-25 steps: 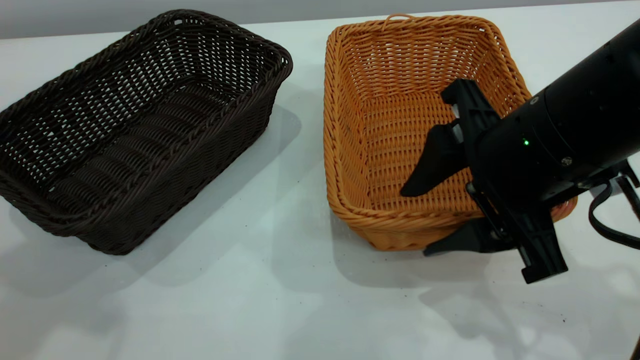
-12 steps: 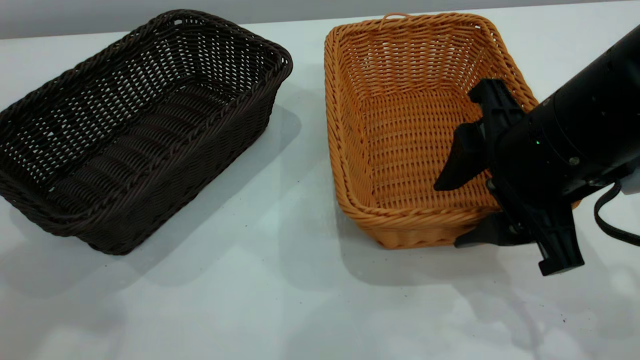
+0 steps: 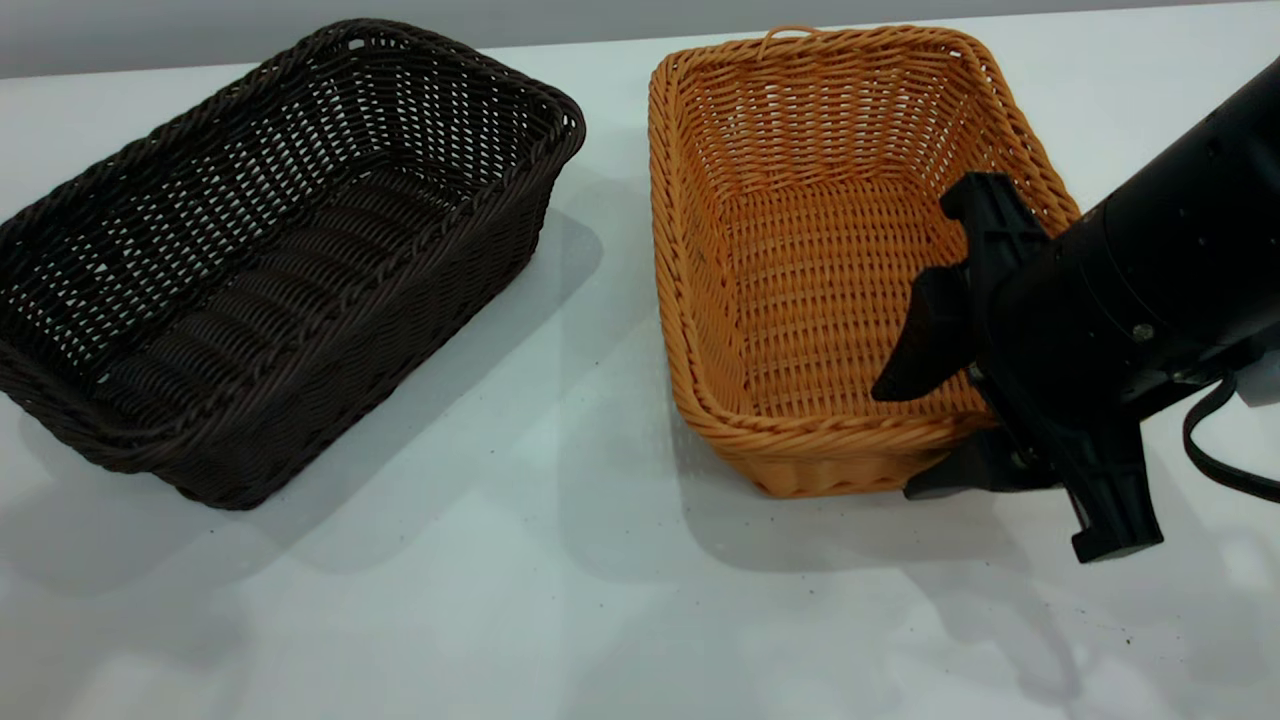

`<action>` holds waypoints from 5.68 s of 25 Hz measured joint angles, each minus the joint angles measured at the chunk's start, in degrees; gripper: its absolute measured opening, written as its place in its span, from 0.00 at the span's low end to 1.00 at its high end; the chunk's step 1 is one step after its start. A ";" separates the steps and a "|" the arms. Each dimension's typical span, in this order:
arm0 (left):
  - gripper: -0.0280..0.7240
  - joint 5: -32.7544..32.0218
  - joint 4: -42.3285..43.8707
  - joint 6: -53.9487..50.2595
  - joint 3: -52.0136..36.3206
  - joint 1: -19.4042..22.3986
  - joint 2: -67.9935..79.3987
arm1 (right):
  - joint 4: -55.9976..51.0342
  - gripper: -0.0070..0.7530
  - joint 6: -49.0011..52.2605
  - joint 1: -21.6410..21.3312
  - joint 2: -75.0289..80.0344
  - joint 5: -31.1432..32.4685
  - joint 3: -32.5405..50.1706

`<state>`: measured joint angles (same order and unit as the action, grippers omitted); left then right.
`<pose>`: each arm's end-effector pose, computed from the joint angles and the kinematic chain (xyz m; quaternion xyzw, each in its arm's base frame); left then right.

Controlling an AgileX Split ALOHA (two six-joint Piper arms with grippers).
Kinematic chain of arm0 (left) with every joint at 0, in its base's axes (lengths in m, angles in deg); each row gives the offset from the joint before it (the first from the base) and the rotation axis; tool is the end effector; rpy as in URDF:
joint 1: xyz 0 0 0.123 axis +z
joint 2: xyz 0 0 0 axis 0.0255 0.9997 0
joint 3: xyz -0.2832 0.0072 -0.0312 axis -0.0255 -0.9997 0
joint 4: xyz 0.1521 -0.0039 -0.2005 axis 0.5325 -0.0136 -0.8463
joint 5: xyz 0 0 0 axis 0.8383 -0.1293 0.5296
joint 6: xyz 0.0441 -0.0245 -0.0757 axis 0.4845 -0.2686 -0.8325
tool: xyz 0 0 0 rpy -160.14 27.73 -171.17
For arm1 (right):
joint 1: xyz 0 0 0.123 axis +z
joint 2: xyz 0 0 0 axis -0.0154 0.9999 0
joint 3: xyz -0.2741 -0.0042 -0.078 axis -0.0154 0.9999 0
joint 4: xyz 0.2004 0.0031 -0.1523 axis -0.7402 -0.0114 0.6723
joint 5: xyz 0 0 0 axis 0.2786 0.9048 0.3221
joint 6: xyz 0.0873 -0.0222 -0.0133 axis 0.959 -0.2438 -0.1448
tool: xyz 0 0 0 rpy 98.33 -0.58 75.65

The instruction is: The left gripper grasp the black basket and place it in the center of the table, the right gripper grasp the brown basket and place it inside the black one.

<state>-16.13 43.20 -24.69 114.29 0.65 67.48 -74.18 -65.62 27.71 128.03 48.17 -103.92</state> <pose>0.1822 -0.0332 0.2966 0.1842 0.8602 -0.1020 0.4644 0.2255 0.1438 0.0857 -0.5901 -0.7702 -0.2419 0.0054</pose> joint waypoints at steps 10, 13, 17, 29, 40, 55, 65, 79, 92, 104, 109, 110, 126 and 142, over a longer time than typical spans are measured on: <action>0.56 -1.28 0.00 0.00 0.00 0.00 0.00 | 0.00 0.19 2.22 0.00 0.00 -0.23 0.00; 0.56 -1.61 0.00 0.00 0.00 0.00 0.00 | -0.05 0.15 2.18 0.00 0.00 -0.81 0.00; 0.56 -1.68 0.00 0.05 0.00 0.00 0.00 | -0.11 0.14 -0.44 0.00 0.00 -1.82 0.00; 0.56 -1.54 -3.08 -0.09 -0.88 -1.04 3.95 | -0.17 0.14 -14.58 -4.34 -7.87 -11.72 0.12; 0.56 4.73 -2.52 0.33 -1.17 -9.33 12.55 | 9.13 0.14 -32.05 -24.30 -18.19 7.46 0.07; 0.56 21.33 -2.06 0.34 -1.17 -20.80 32.72 | 16.51 0.14 -42.52 -36.04 -19.49 29.56 -9.52; 0.56 31.06 -2.40 1.67 -0.18 -26.81 42.50 | 16.93 0.14 -43.19 -36.04 -19.49 30.43 -10.54; 0.51 36.10 -1.72 1.74 0.78 -27.47 50.03 | 16.82 0.14 -44.59 -35.99 -19.49 31.42 -10.49; 0.20 29.68 1.52 7.72 0.78 -27.47 50.09 | 16.82 0.14 -47.04 -35.99 -19.49 32.16 -10.49; 0.20 6.49 1.33 38.17 0.72 -27.47 44.43 | 16.45 0.14 -48.97 -35.99 -19.49 32.90 -10.49; 0.20 -0.07 -3.84 40.72 0.72 -27.47 44.43 | 16.33 0.14 -49.16 -35.99 -19.49 32.97 -10.49; 0.20 -0.49 -5.43 40.72 0.72 -27.47 44.43 | 16.33 0.14 -49.22 -35.99 -19.49 33.02 -10.49; 0.20 -0.39 -11.63 40.50 0.72 -27.89 44.58 | 16.11 0.14 -49.71 -35.99 -19.49 33.23 -10.49; 0.20 -1.31 -9.83 40.21 0.75 -31.23 47.31 | 16.11 0.14 -50.76 -35.99 -19.44 33.29 -10.49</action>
<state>-17.44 33.37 15.52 115.03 -30.58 114.79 -58.07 -116.37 -8.27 108.59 81.46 -114.41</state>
